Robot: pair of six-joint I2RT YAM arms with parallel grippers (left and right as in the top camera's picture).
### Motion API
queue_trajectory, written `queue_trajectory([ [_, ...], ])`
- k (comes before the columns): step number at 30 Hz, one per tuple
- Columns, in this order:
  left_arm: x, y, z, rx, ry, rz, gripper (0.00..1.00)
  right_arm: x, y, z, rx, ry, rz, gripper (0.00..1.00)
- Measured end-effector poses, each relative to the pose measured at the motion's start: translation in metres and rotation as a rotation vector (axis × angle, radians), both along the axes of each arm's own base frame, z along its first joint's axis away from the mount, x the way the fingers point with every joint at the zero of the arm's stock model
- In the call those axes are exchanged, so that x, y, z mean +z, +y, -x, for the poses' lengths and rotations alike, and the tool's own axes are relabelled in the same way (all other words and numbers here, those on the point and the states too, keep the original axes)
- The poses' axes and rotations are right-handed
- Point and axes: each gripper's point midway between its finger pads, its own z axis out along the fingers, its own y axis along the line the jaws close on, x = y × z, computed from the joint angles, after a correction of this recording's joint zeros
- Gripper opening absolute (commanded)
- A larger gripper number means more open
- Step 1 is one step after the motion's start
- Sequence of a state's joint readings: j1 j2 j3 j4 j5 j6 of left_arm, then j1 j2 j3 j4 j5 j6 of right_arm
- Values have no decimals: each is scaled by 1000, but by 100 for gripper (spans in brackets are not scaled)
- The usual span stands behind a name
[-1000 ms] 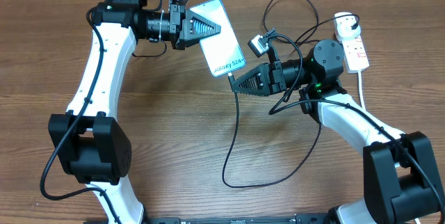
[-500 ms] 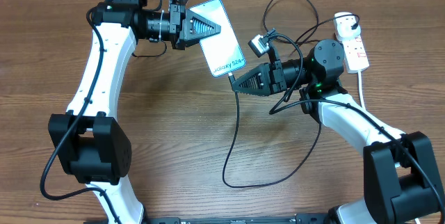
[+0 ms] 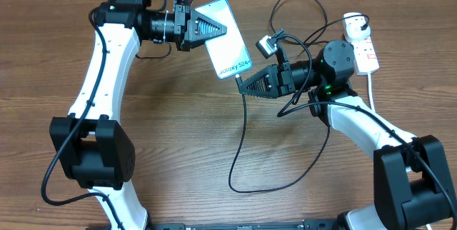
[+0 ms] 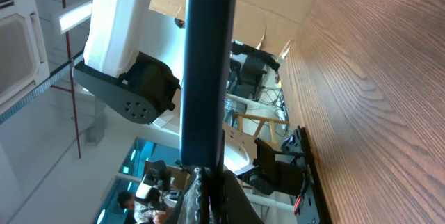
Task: Plug charger to phone and switch on socket
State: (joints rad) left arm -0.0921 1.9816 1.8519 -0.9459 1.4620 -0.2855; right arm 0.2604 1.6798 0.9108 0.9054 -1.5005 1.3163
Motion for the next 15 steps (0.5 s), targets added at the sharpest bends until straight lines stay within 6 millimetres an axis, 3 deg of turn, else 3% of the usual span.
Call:
queue_trajectory([
  [15, -1, 0, 0, 2, 0, -4, 5, 4, 0, 1, 0, -12, -6, 4],
])
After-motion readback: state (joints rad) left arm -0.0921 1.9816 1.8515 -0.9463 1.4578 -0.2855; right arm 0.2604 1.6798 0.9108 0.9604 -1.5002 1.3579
